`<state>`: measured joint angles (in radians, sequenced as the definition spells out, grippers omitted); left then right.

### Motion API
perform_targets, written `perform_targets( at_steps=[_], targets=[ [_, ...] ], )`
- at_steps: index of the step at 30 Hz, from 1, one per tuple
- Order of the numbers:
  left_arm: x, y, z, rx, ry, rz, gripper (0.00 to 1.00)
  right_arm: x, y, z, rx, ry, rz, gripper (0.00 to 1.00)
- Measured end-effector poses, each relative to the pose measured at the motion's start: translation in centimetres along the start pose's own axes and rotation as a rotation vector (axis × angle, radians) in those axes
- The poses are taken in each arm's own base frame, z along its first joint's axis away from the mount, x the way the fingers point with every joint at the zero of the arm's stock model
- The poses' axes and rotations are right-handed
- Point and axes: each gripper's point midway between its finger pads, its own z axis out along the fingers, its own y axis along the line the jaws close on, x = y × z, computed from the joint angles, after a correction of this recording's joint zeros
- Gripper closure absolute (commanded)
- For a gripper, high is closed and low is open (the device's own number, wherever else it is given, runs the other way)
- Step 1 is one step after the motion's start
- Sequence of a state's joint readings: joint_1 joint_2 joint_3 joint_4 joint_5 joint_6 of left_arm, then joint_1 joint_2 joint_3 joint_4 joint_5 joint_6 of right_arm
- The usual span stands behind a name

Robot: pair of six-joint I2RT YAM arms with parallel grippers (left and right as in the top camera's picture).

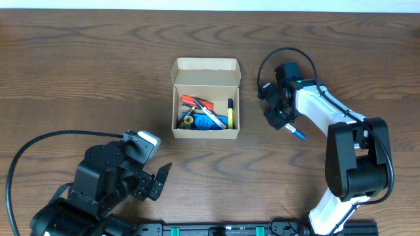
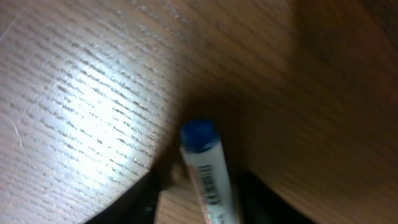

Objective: Pack container
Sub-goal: 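Move the right gripper to the blue marker and grasp it, then carry the blue marker into the box and release it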

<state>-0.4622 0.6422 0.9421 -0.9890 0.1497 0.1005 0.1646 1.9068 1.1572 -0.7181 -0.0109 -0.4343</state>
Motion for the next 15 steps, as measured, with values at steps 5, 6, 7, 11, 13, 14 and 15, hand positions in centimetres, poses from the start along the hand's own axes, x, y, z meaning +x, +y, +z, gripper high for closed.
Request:
perform_targets(
  at_steps=[5, 6, 7, 11, 13, 14, 15],
  targets=[
    [0.0, 0.0, 0.0, 0.0, 0.0, 0.0, 0.05, -0.07, 0.01, 0.02, -0.006, -0.004, 0.009, 0.91],
    [0.01, 0.0, 0.0, 0.0, 0.0, 0.0, 0.05, -0.18, -0.09, 0.0, -0.002, -0.008, 0.006, 0.96],
    [0.01, 0.0, 0.0, 0.0, 0.0, 0.0, 0.05, -0.26, -0.21, -0.06, 0.003, -0.009, 0.008, 0.99],
    [0.01, 0.0, 0.0, 0.0, 0.0, 0.0, 0.05, -0.18, -0.32, -0.17, 0.005, -0.004, 0.043, 0.99],
    [0.01, 0.0, 0.0, 0.0, 0.0, 0.0, 0.05, 0.18, -0.15, -0.34, -0.003, 0.016, 0.059, 0.99],
    [0.01, 0.0, 0.0, 0.0, 0.0, 0.0, 0.05, 0.38, -0.07, -0.43, -0.007, 0.026, 0.065, 0.99],
    [0.01, 0.0, 0.0, 0.0, 0.0, 0.0, 0.05, 0.64, 0.07, -0.69, -0.013, 0.043, 0.071, 0.99]
  ],
)
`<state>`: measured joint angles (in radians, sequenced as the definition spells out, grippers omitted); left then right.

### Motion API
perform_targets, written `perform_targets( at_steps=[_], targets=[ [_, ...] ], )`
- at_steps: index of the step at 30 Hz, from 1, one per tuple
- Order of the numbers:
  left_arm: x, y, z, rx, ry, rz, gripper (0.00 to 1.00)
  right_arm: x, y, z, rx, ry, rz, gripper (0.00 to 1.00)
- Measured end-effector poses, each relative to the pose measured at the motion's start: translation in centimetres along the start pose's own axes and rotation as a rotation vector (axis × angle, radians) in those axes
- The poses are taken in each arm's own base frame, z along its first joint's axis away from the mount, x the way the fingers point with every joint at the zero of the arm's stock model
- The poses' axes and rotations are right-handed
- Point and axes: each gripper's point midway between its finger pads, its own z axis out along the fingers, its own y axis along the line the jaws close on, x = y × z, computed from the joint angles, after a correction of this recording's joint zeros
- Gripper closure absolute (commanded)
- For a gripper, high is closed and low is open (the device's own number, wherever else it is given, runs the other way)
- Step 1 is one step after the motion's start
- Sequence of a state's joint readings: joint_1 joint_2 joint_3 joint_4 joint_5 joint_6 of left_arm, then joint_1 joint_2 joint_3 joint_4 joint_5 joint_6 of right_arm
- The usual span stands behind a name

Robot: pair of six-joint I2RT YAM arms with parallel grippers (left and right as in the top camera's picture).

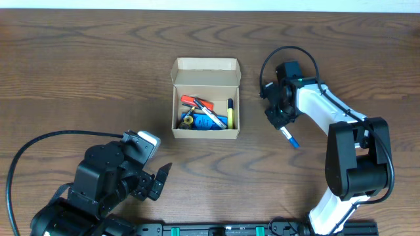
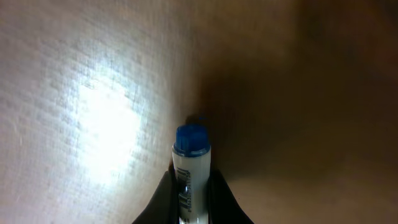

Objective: Pack container
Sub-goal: 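Carry the blue marker into the box and release it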

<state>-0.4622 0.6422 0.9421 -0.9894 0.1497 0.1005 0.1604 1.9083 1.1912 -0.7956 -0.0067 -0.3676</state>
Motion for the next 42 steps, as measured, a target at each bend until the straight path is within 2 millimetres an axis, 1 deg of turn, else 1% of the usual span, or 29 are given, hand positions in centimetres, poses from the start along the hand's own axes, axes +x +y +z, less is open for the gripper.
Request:
perform_targets(
  at_steps=[2, 4, 7, 9, 10, 11, 12, 14, 15, 17, 18, 20, 22, 23, 25, 27, 28, 31, 34, 37, 40, 41, 42],
  targets=[
    [0.0, 0.0, 0.0, 0.0, 0.0, 0.0, 0.05, -0.2, 0.0, -0.8, -0.001, 0.008, 0.008, 0.99],
    [0.0, 0.0, 0.0, 0.0, 0.0, 0.0, 0.05, -1.5, -0.2, -2.6, 0.01, -0.018, 0.007, 0.99],
    [0.0, 0.0, 0.0, 0.0, 0.0, 0.0, 0.05, -4.6, -0.4, -7.1, 0.052, -0.135, -0.014, 0.99],
    [0.0, 0.0, 0.0, 0.0, 0.0, 0.0, 0.05, -7.1, 0.1, -11.5, 0.091, -0.259, -0.045, 0.99],
    [0.0, 0.0, 0.0, 0.0, 0.0, 0.0, 0.05, -7.9, 0.6, -13.1, 0.101, -0.306, -0.061, 0.99],
    [0.0, 0.0, 0.0, 0.0, 0.0, 0.0, 0.05, -8.8, 1.3, -15.1, 0.115, -0.364, -0.083, 0.99],
    [0.0, 0.0, 0.0, 0.0, 0.0, 0.0, 0.05, -9.7, 2.4, -17.3, 0.125, -0.429, -0.113, 0.99],
    [0.0, 0.0, 0.0, 0.0, 0.0, 0.0, 0.05, -11.0, 5.0, -20.4, 0.126, -0.531, -0.177, 0.99],
    [0.0, 0.0, 0.0, 0.0, 0.0, 0.0, 0.05, -11.6, 6.9, -21.8, 0.116, -0.581, -0.222, 0.99],
    [0.0, 0.0, 0.0, 0.0, 0.0, 0.0, 0.05, -12.4, 9.8, -22.8, 0.084, -0.634, -0.29, 0.99],
    [0.0, 0.0, 0.0, 0.0, 0.0, 0.0, 0.05, -12.9, 11.6, -23.0, 0.06, -0.656, -0.33, 0.99],
    [0.0, 0.0, 0.0, 0.0, 0.0, 0.0, 0.05, -13.6, 14.7, -22.8, 0.018, -0.678, -0.398, 0.99],
    [0.0, 0.0, 0.0, 0.0, 0.0, 0.0, 0.05, -14.3, 17.3, -22.1, -0.016, -0.689, -0.453, 0.99],
    [0.0, 0.0, 0.0, 0.0, 0.0, 0.0, 0.05, -14.5, 18.1, -21.8, -0.024, -0.689, -0.473, 0.99],
    [0.0, 0.0, 0.0, 0.0, 0.0, 0.0, 0.05, -14.9, 20.0, -20.2, -0.046, -0.668, -0.523, 0.99],
    [0.0, 0.0, 0.0, 0.0, 0.0, 0.0, 0.05, -14.9, 21.4, -18.1, -0.061, -0.623, -0.572, 0.98],
    [0.0, 0.0, 0.0, 0.0, 0.0, 0.0, 0.05, -14.8, 22.2, -16.7, -0.069, -0.591, -0.601, 0.99],
    [0.0, 0.0, 0.0, 0.0, 0.0, 0.0, 0.05, -14.5, 23.6, -13.4, -0.082, -0.515, -0.667, 0.99],
    [0.0, 0.0, 0.0, 0.0, 0.0, 0.0, 0.05, -13.9, 24.7, -11.0, -0.091, -0.455, -0.72, 0.99],
    [0.0, 0.0, 0.0, 0.0, 0.0, 0.0, 0.05, -13.4, 24.9, -9.9, -0.095, -0.421, -0.743, 0.99],
    [0.0, 0.0, 0.0, 0.0, 0.0, 0.0, 0.05, -13.3, 24.9, -9.9, -0.093, -0.418, -0.751, 0.99],
    [0.0, 0.0, 0.0, 0.0, 0.0, 0.0, 0.05, -13.3, 24.9, -9.8, -0.093, -0.417, -0.753, 0.91],
    [0.0, 0.0, 0.0, 0.0, 0.0, 0.0, 0.05, -13.3, 24.9, -9.8, -0.093, -0.416, -0.756, 0.72]
  ],
)
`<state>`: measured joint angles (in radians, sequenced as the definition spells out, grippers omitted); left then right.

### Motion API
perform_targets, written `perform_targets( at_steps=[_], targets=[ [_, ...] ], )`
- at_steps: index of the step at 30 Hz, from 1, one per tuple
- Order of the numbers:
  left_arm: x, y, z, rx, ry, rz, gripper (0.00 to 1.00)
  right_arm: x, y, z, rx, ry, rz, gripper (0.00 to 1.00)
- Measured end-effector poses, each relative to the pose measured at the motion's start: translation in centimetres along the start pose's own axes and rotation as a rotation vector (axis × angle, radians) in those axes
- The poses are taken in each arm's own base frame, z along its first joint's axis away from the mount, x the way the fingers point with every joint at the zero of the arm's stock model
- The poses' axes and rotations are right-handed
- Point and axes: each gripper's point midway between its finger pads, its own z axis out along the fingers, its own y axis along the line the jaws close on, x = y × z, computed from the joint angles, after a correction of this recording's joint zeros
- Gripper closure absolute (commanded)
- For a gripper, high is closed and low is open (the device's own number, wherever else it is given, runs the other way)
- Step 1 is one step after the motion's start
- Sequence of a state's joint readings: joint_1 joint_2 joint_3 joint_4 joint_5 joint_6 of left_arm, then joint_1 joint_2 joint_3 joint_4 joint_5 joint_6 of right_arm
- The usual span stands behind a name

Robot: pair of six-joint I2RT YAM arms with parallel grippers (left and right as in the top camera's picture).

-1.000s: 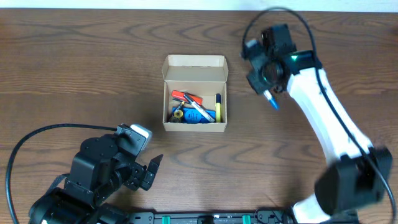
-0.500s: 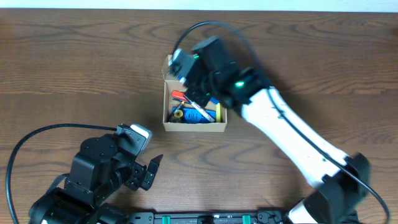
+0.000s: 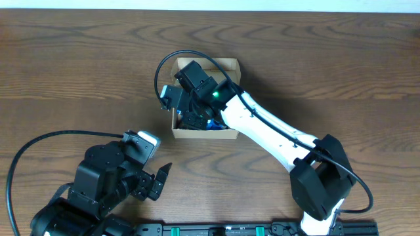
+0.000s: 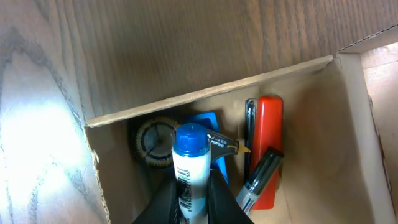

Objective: Pack container

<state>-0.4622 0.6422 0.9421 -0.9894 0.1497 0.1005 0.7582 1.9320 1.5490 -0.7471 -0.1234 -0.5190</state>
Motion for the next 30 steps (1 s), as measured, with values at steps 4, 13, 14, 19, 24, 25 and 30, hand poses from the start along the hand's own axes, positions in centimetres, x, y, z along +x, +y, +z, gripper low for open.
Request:
perform_targets(
  at_steps=[4, 13, 14, 19, 24, 25, 30],
  targets=[
    [0.0, 0.0, 0.0, 0.0, 0.0, 0.0, 0.05, 0.0, 0.0, 0.0, 0.0, 0.002, -0.005, 0.33],
    [0.0, 0.0, 0.0, 0.0, 0.0, 0.0, 0.05, 0.0, -1.2, -3.9, 0.069, 0.052, 0.062, 0.38],
    [0.0, 0.0, 0.0, 0.0, 0.0, 0.0, 0.05, -0.6, -1.5, -5.3, 0.095, 0.031, 0.069, 0.4],
    [0.0, 0.0, 0.0, 0.0, 0.0, 0.0, 0.05, -2.4, -3.4, -15.4, 0.244, -0.134, 0.156, 0.76],
    [0.0, 0.0, 0.0, 0.0, 0.0, 0.0, 0.05, 1.6, -6.7, -21.7, 0.342, -0.174, 0.402, 0.98],
    [0.0, 0.0, 0.0, 0.0, 0.0, 0.0, 0.05, 2.9, -7.5, -21.9, 0.353, -0.158, 0.46, 0.98],
    [0.0, 0.0, 0.0, 0.0, 0.0, 0.0, 0.05, 8.9, -9.9, -18.7, 0.331, -0.067, 0.667, 0.98]
  ],
)
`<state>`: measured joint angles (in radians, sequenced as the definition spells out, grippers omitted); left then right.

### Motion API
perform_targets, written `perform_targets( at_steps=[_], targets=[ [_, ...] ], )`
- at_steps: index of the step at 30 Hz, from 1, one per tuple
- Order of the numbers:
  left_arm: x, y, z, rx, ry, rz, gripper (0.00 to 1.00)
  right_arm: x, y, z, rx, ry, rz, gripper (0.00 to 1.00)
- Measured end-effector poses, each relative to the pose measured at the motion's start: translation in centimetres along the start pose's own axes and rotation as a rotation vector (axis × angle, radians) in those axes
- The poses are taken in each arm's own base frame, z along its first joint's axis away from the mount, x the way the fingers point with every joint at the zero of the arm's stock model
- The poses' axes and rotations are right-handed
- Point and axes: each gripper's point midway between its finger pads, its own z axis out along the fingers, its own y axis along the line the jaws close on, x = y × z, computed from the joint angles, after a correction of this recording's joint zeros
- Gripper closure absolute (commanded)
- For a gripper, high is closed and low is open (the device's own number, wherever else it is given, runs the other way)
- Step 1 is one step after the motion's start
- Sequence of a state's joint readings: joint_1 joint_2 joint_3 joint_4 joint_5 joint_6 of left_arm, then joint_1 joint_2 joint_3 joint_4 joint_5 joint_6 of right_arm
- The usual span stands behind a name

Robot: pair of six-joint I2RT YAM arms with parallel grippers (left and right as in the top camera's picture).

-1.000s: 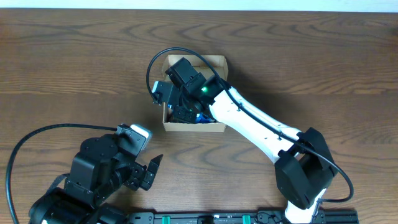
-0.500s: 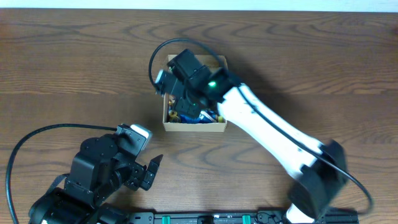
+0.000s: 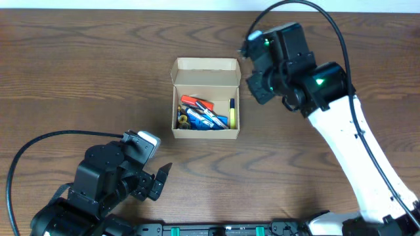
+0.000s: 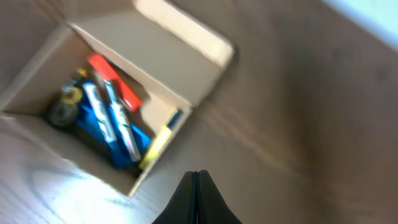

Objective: Pack container

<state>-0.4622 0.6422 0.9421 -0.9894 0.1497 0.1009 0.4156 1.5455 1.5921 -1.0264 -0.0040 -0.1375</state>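
Observation:
The open cardboard box [image 3: 205, 64] sits mid-table, its flap [image 4: 183, 31] folded back. Inside lie a red marker [image 4: 115, 81], white markers with blue ends [image 4: 118, 124], a yellow highlighter [image 4: 158, 140] and a small round roll [image 4: 62, 109]. My right gripper [image 4: 198, 177] is shut with nothing between its fingers. It hangs over bare table just right of the box [image 3: 256, 90]. My left gripper [image 3: 161, 178] rests near the front left, far from the box.
The left arm's black cable [image 3: 46, 141] loops over the table at the front left. A black rail [image 3: 216, 229] runs along the front edge. The right arm's white links [image 3: 348, 137] cross the right side of the table.
My right gripper was inside the box, shut on the blue-capped white marker. It is now shut on nothing, above the table right of the box, and the marker lies in the box.
The blue-capped marker lay on the table right of the box with my right gripper's fingers around it. Then the gripper was shut on it. Later it held the marker down inside the box. Now the marker lies there and the gripper is clear.

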Motion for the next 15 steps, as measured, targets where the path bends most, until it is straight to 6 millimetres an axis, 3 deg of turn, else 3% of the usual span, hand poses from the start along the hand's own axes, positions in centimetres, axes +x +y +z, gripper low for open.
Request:
perform_targets(
  at_steps=[5, 9, 15],
  targets=[
    [-0.5, 0.0, 0.0, -0.001, -0.021, 0.002, 0.05, 4.5, -2.5, 5.8, -0.006, 0.064, 0.195, 0.98],
    [-0.7, 0.1, 0.0, -0.007, -0.026, 0.003, 0.05, 7.5, -3.3, 9.6, -0.042, 0.054, 0.361, 0.99],
    [-3.5, 1.8, -0.2, -0.101, -0.139, 0.003, 0.05, 8.1, -2.8, 12.4, -0.09, -0.038, 0.511, 0.99]
  ],
)
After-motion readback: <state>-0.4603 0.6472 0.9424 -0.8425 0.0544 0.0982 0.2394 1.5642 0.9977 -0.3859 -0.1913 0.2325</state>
